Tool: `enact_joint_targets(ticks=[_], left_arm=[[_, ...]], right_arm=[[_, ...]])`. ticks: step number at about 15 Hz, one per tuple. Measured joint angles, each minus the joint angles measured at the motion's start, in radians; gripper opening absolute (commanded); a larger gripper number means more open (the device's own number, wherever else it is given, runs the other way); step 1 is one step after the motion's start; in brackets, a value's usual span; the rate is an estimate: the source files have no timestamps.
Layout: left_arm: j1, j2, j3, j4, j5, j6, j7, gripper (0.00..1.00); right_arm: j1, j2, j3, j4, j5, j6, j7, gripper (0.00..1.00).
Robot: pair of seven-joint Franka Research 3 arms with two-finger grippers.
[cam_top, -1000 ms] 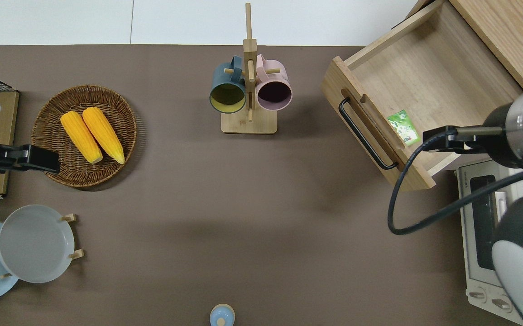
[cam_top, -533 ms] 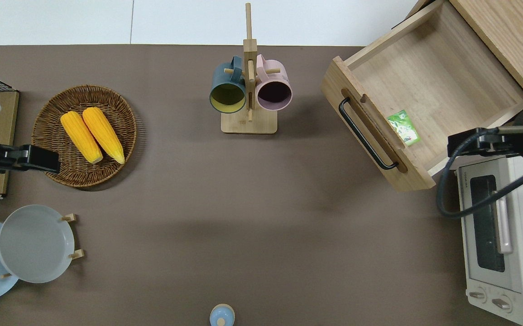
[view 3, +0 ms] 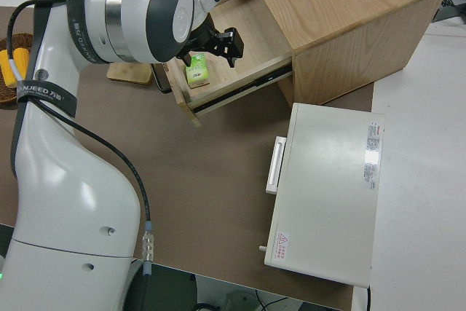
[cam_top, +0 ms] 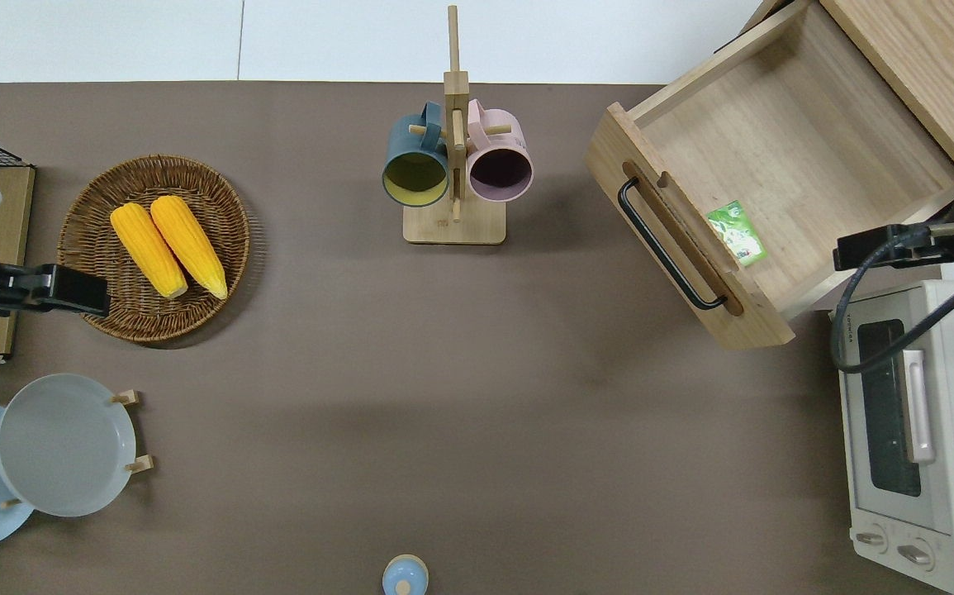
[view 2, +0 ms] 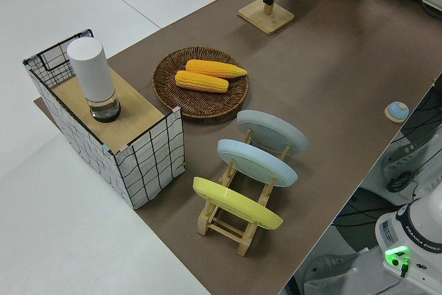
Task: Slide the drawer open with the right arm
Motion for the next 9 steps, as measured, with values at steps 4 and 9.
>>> enact_joint_targets(ticks=[4,9], left_arm=[[0.000,0.000,0.000,0.000,0.000,0.000,0.000,0.99],[0.000,0.000,0.000,0.000,0.000,0.000,0.000,0.99]], right_arm=[[0.000,0.019,0.000,-0.002,0.044,0.009,-0.007,0.985],[0.000,0.025,0.000,-0.001,0.047,0.011,-0.008,0.985]])
